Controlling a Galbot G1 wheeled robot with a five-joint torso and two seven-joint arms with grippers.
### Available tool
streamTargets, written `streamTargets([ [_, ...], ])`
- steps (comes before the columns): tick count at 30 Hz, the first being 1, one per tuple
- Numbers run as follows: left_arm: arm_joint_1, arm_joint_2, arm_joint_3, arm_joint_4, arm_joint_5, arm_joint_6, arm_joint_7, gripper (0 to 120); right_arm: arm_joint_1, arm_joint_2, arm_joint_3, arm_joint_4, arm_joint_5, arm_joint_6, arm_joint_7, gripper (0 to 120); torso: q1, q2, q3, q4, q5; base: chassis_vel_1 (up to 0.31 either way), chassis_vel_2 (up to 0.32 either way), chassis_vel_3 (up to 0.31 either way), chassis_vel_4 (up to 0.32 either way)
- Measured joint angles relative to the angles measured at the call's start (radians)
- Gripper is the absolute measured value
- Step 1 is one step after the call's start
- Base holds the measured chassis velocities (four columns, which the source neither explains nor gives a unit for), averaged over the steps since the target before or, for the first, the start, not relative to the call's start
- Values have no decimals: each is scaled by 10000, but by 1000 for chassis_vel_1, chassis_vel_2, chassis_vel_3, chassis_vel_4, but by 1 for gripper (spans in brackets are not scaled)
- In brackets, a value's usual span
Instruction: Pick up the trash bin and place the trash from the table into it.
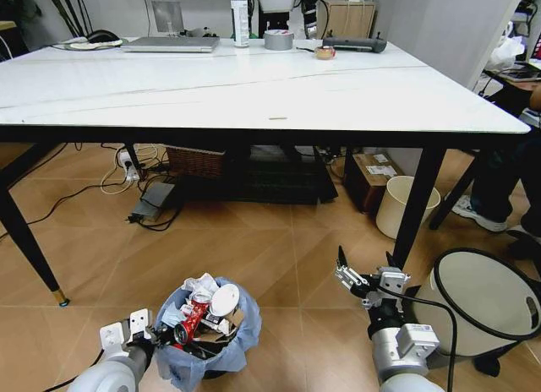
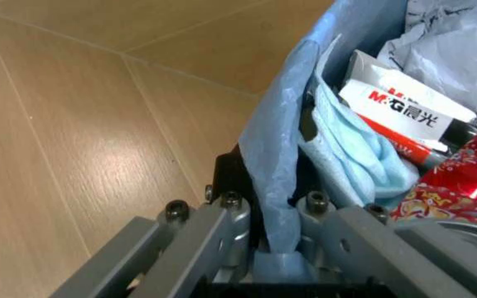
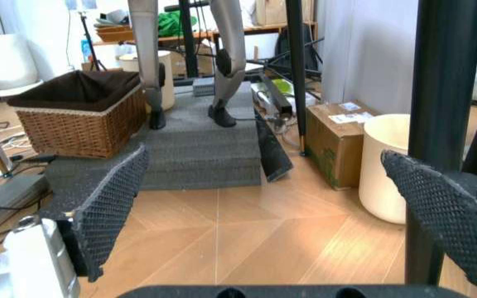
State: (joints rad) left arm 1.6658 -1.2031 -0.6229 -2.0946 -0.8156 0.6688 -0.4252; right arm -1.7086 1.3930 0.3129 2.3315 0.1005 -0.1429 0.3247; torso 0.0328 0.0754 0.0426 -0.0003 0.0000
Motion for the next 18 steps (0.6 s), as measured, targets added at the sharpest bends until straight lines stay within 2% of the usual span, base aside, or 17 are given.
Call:
streamTargets([
  [5,-11,2,-14,3,-33,-1,-18,2,-12,11,-21,4,-17,-2,0,100,11,-71,-86,0,0,0,0,0,0],
  [18,-100,-31,20,181,12,-106,-23,2,-7,5,-22,8,-29,-3,0,100,26,-34,-61,0,0,0,0,0,0],
])
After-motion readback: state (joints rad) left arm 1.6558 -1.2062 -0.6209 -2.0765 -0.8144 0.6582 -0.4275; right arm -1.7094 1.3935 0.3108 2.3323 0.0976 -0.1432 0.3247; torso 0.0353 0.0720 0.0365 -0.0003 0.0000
